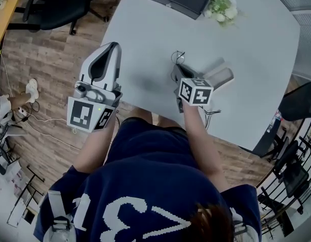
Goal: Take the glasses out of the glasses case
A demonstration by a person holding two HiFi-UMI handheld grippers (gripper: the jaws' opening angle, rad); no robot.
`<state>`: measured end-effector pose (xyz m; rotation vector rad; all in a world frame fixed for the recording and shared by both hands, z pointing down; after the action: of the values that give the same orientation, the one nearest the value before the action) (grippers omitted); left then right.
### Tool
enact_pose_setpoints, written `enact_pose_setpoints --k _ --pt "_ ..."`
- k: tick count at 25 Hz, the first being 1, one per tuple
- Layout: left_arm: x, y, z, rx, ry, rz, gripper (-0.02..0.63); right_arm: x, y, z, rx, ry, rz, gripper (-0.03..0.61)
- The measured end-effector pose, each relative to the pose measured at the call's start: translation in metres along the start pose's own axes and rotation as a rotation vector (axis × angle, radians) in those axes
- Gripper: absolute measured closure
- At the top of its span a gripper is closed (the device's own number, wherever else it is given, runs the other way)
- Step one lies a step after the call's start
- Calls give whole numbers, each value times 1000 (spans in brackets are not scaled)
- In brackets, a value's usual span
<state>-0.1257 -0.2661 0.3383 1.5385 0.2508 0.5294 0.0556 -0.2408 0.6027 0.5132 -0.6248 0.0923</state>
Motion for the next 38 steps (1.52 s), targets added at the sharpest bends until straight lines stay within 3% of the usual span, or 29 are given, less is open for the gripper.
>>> enact_pose_setpoints --k 4,7,10,15,20,23,29,38 --pt "0 -1 1 2 -3 0 600 -3 -7 -3 -1 25 -46 536" --pt "1 -8 4 16 0 7 600 -7 -18 -12 7 35 -99 488" --pt "0 -17 10 42 5 17 600 -14 -44 -23 68 45 -155 491" --pt "-4 -40 19 94 13 46 600 -49 -111 -68 281 -29 -226 545" --pt "-7 -72 29 148 21 108 600 -108 -180 -149 549 -87 -388 552" --pt "-9 -91 33 190 19 125 600 -129 -206 -191 683 -97 -421 552" --pt "-1 -108 42 234 51 129 600 -138 -216 -249 826 -69 -432 554" --pt "49 -117 59 276 171 112 600 -97 -198 -310 937 51 -369 555"
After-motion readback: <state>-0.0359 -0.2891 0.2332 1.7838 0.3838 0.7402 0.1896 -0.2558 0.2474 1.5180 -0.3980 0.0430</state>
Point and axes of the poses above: the fingertips, and each gripper's own axes: z forward along the fingers, x to its right, y out of its underside, the point moved 1 cm from there along -z, backward along the fingers, and after that the axes turned 15 degrees about z, right-handed, at the moved point
